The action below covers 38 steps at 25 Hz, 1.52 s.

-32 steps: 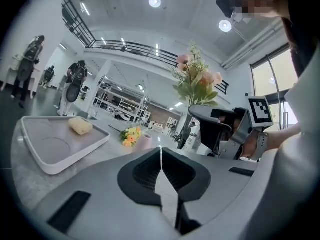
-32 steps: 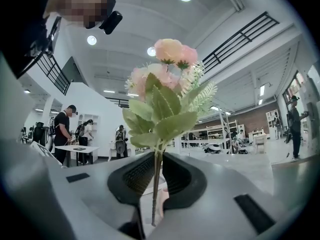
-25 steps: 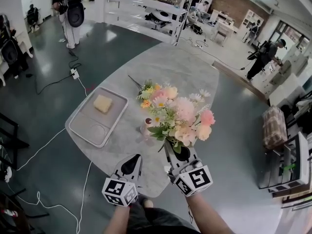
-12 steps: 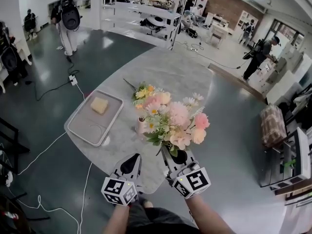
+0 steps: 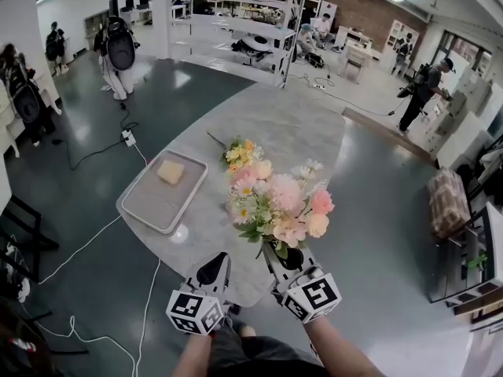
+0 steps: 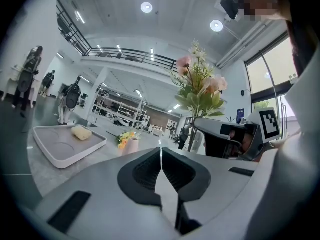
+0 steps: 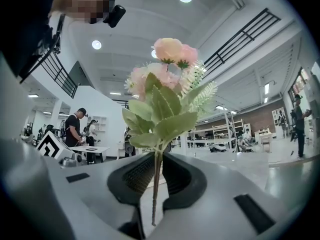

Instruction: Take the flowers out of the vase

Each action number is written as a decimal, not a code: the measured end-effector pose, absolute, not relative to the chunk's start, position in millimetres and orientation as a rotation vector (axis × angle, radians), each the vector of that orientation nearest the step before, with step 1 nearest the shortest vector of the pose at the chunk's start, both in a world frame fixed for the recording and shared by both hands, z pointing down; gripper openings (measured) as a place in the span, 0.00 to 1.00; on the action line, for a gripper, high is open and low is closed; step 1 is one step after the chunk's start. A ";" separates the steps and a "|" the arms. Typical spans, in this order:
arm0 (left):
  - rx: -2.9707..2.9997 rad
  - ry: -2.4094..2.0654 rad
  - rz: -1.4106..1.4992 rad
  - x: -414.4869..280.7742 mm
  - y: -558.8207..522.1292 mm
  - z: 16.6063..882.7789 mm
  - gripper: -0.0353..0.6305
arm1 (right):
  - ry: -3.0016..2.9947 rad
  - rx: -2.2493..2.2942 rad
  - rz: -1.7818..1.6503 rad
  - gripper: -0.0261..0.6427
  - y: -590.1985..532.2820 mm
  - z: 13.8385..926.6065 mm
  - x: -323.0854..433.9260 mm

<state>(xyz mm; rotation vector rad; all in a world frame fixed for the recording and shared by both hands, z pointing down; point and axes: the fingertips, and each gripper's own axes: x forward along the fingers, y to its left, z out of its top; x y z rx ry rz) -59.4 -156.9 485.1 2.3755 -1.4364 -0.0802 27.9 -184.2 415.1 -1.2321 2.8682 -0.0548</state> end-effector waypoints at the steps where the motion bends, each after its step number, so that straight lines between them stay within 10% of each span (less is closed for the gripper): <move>1: 2.375 -1.441 -0.076 -60.4 -155.1 482.3 0.08 | 2.872 -1.228 -0.057 0.13 -182.1 413.8 27.5; 38: 2.486 -1.372 -0.016 -74.3 -172.0 459.6 0.08 | 2.854 -1.314 -0.131 0.13 -181.3 424.3 29.9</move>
